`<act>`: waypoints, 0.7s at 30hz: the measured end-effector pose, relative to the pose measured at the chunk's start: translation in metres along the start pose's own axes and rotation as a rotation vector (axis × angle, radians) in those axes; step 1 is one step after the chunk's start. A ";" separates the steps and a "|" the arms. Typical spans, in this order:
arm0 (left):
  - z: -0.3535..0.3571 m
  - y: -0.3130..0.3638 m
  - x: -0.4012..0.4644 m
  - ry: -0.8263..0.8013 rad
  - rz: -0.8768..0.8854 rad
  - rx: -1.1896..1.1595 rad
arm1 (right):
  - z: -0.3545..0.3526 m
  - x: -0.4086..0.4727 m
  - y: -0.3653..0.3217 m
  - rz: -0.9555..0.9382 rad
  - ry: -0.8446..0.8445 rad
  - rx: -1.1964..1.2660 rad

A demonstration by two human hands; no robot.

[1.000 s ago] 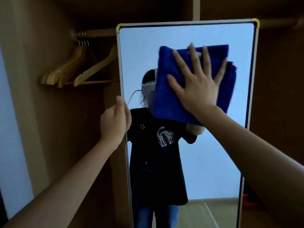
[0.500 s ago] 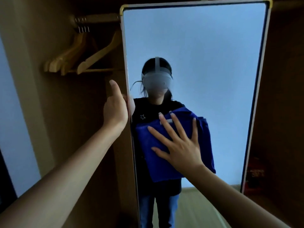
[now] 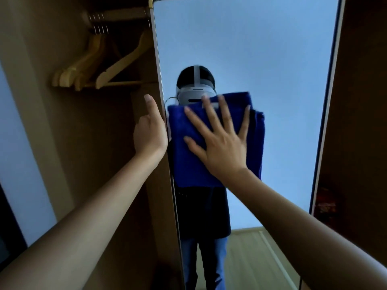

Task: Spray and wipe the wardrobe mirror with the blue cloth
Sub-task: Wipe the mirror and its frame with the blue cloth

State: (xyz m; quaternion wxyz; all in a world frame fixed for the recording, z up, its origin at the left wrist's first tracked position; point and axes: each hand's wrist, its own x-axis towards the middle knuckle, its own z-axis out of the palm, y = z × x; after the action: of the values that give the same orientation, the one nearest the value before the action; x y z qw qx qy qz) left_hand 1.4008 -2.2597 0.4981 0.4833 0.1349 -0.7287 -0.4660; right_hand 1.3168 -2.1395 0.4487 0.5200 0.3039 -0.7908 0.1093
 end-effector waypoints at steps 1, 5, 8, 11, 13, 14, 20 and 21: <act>0.001 -0.001 -0.001 0.007 -0.004 -0.002 | 0.006 -0.011 -0.004 -0.054 -0.020 -0.012; 0.009 0.002 -0.008 0.046 -0.022 -0.036 | 0.033 -0.070 -0.003 -0.204 -0.074 -0.056; 0.015 0.001 -0.009 0.049 -0.026 -0.068 | 0.045 -0.110 0.019 -0.247 -0.084 -0.104; 0.019 -0.003 -0.008 0.054 -0.027 -0.096 | 0.044 -0.126 0.054 -0.213 -0.081 -0.145; 0.020 -0.005 -0.008 0.079 -0.016 -0.084 | 0.036 -0.119 0.076 -0.101 -0.066 -0.136; 0.020 -0.006 -0.008 0.103 -0.006 -0.073 | 0.030 -0.110 0.085 -0.031 -0.061 -0.116; 0.019 -0.013 -0.013 0.161 0.069 0.074 | 0.001 -0.045 0.072 0.252 0.014 0.033; 0.019 -0.013 -0.013 0.165 0.075 0.084 | 0.002 -0.043 0.062 0.273 0.024 0.046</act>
State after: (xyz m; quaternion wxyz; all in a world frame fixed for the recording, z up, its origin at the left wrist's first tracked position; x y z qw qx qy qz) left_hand 1.3882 -2.2473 0.4779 0.5529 0.1656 -0.7098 -0.4038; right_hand 1.2903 -2.0762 0.4187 0.5026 0.2041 -0.8158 0.2007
